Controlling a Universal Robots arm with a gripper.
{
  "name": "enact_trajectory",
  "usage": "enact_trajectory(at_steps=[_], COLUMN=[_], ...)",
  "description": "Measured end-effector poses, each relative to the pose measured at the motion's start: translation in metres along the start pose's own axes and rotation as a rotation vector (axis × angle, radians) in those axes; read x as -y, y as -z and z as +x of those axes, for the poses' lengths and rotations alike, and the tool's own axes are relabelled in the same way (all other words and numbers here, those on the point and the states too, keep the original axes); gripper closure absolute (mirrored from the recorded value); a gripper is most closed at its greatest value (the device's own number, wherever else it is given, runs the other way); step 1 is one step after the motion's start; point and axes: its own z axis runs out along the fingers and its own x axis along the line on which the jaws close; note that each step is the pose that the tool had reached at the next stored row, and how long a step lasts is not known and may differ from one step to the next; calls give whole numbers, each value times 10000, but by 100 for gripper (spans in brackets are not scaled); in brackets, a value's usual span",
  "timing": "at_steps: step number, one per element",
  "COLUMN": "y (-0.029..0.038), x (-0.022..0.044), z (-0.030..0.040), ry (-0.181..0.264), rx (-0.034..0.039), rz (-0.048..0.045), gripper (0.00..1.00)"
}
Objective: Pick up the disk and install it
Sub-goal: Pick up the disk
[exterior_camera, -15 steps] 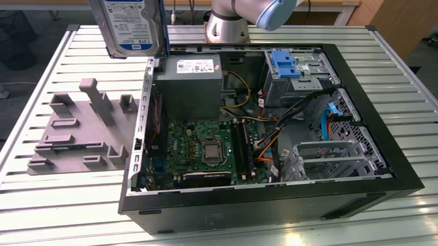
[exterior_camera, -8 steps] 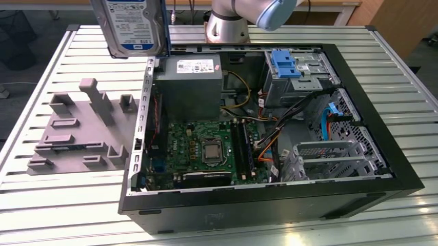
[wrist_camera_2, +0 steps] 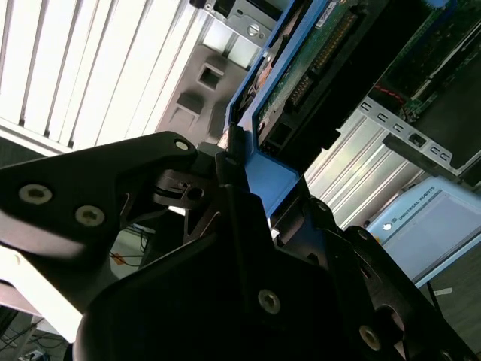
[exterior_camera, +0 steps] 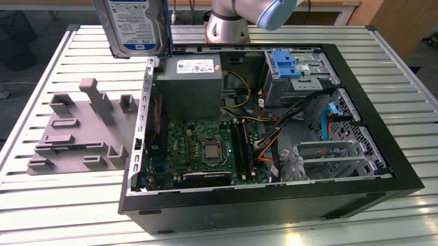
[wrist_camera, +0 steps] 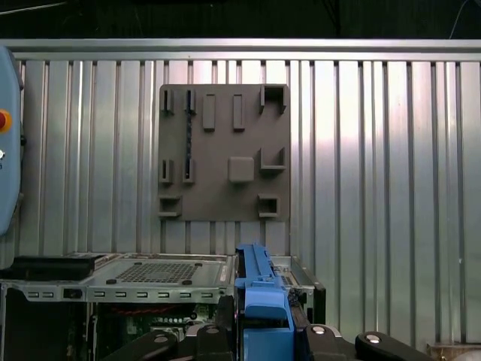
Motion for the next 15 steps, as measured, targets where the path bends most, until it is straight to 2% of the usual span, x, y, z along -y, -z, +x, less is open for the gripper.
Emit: enact_trajectory(at_steps=[15], y=[2], x=[67], z=[-1], ry=[0], rx=[0], rz=[0], gripper=[63])
